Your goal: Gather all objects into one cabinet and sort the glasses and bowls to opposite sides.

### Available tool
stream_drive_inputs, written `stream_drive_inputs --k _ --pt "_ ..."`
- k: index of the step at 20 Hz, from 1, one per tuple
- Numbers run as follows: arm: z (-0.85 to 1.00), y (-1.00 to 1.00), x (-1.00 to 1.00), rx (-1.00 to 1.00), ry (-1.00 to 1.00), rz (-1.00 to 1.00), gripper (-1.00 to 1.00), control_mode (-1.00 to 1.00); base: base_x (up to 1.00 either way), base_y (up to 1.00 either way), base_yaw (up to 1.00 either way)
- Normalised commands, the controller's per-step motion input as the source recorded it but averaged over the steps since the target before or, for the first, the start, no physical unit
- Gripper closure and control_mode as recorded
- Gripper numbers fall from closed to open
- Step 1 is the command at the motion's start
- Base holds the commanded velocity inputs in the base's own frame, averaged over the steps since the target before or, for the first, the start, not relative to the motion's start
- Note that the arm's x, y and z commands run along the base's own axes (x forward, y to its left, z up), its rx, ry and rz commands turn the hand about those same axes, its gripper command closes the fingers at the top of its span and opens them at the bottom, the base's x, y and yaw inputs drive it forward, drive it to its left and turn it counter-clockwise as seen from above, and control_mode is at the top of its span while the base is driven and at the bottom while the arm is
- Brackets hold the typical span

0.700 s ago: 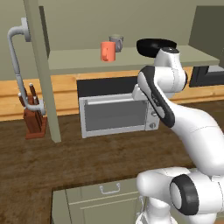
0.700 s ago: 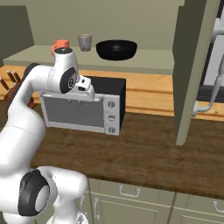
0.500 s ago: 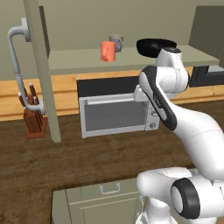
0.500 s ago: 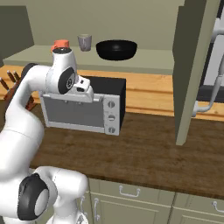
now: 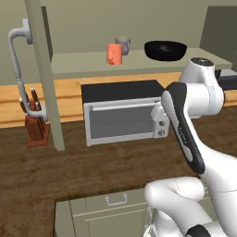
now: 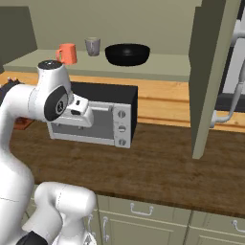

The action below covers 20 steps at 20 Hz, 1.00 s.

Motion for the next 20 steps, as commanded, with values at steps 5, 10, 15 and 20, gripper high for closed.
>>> stream_drive_inputs --k 5,10,15,20 --pt "0.26 0.0 -0.35 0.0 -0.02 -0.06 -1.0 -1.0 0.0 0.0 0.0" --pt "0.36 0.14 -0.27 0.0 0.0 -0.15 -1.0 -1.0 0.0 0.0 0.0" --pt "0.31 0.03 -0.3 0.0 -0.01 -0.13 -1.0 -1.0 0.0 0.0 0.0" --pt "0.0 -0.19 -0.52 0.0 -0.07 0.06 -1.0 -1.0 0.0 0.0 0.0"
